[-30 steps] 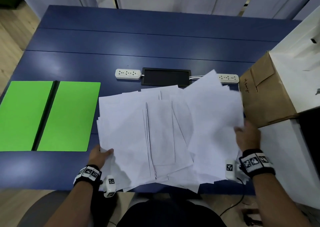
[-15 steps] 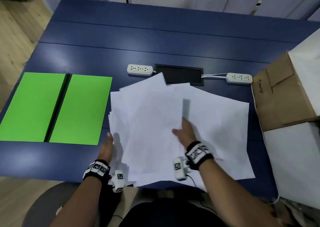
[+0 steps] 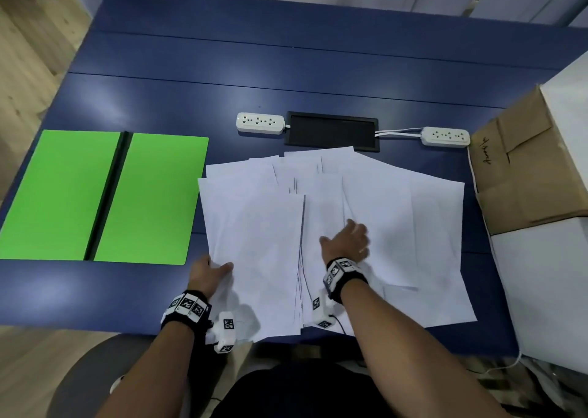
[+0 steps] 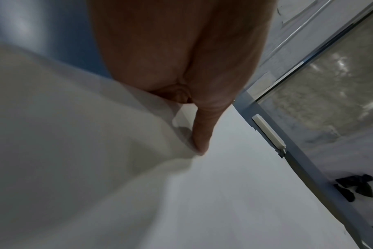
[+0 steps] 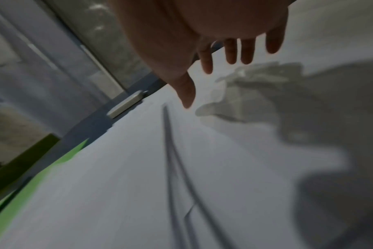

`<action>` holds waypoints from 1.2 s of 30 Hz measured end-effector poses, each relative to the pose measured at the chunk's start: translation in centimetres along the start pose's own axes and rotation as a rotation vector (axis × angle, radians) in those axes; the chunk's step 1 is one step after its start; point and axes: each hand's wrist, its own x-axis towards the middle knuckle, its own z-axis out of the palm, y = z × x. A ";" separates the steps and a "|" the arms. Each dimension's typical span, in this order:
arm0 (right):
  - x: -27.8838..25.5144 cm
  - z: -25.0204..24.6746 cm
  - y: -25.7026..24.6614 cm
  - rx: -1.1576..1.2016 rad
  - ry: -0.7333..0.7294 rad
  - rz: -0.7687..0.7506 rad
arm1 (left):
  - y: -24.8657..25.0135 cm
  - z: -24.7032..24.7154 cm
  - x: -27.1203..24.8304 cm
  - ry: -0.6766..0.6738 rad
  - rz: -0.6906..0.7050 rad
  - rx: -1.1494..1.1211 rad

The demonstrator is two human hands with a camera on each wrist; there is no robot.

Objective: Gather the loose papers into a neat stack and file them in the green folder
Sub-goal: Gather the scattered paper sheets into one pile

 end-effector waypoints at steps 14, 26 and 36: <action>2.2 -2.9 4.6 0.222 -0.147 -0.114 | -1.7 0.0 1.3 0.033 0.020 0.040; 9.1 -8.5 11.2 0.025 -0.062 0.302 | -2.3 0.2 2.1 0.024 -0.015 0.015; 11.1 -11.5 16.1 0.119 0.081 0.214 | -2.8 0.2 2.8 0.053 -0.050 0.047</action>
